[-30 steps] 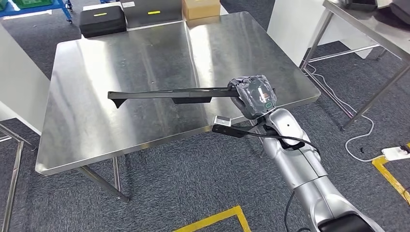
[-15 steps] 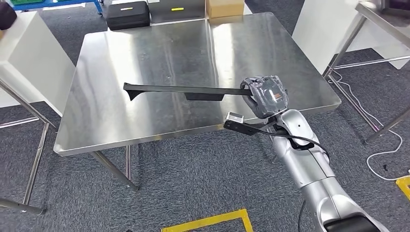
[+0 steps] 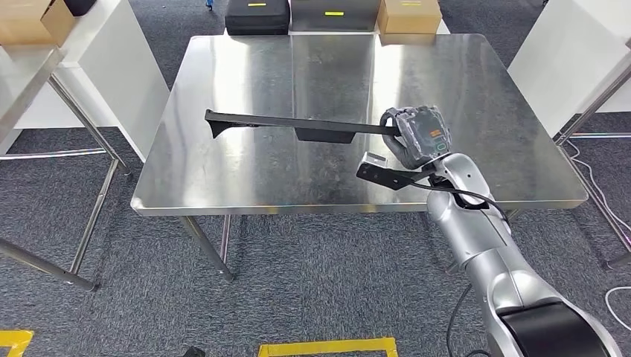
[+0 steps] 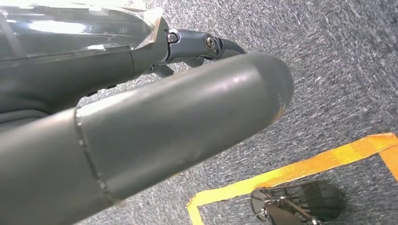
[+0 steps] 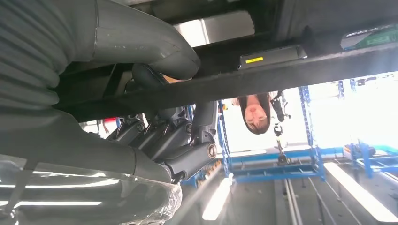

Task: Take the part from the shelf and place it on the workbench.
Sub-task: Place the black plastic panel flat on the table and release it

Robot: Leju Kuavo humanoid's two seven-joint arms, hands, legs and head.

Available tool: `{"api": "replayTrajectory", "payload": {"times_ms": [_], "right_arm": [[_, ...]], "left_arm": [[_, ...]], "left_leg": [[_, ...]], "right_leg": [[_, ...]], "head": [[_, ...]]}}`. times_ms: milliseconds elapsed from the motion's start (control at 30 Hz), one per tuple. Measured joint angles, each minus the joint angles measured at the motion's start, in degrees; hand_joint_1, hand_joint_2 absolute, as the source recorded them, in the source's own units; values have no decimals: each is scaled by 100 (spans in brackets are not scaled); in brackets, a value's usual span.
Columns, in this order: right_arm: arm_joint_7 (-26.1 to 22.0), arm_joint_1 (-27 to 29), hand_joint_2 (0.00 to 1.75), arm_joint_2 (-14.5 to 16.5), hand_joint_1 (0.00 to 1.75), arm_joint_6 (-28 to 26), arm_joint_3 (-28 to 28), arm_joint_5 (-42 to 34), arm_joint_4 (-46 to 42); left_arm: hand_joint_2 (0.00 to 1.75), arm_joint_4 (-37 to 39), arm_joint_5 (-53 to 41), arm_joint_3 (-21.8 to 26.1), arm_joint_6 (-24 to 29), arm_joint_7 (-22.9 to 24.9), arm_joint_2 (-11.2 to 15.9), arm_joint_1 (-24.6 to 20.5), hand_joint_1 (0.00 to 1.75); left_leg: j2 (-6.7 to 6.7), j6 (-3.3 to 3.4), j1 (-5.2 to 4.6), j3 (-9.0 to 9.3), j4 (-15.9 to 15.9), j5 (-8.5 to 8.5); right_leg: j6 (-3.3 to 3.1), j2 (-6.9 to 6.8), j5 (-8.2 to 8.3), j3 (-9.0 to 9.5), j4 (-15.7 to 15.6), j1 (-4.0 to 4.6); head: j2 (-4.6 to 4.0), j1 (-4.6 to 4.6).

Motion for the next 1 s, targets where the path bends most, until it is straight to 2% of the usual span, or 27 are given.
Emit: {"api": "replayTrajectory", "payload": {"times_ms": [33,100,200,333,433,567,667,867,1000], "right_arm": [[-16,-91,175,20,162,8,-15,-29,161],[-55,-244,175,55,162,10,-31,-58,443],[-102,-417,175,54,162,-17,-44,-75,770],[-48,-593,175,17,162,-101,-76,-74,1102],[78,-676,175,-23,162,-228,-118,-70,1306],[144,-771,175,-80,162,-376,-163,-43,1502],[169,-811,175,-159,162,-527,-171,99,1612],[129,-837,175,-471,162,-944,-227,193,1795],[131,-838,175,-728,162,-1034,-318,287,1893]], "left_arm": [[0,0,-2,16,4,-5,0,2,0],[0,0,-14,46,5,-6,10,17,0],[0,0,-51,64,6,-6,12,66,0],[0,0,-73,87,21,-34,11,81,0],[0,0,-81,123,54,-97,8,97,0],[0,0,-99,155,42,-197,3,131,0],[0,0,-143,174,-20,-447,2,142,0],[0,0,-223,210,163,-1153,1,143,0],[0,0,-295,215,392,-1436,1,134,0]], "left_leg": [[-20,-26,-9,-13,20,-10],[-39,-30,-31,-48,50,-18],[-31,10,-25,-55,43,-6],[-1,7,-16,-27,11,-5],[2,-15,-12,-22,-1,-2],[2,-82,-9,-21,-4,-3],[2,-115,-13,-22,-4,-5],[-9,-112,-50,-22,-2,-6],[-7,-104,-79,-23,0,-6]], "right_leg": [[-3,8,116,125,-288,-6],[-51,16,184,205,-475,-6],[-80,22,202,203,-491,8],[-101,52,207,201,-490,29],[-109,54,202,201,-489,39],[-115,53,199,200,-485,43],[-115,51,199,199,-485,41],[-113,37,199,198,-494,37],[-111,37,201,199,-497,32]], "head": [[0,-1],[0,-5],[0,-9],[0,-10],[0,-9],[0,-7],[0,-6],[0,-5],[0,-5]]}}
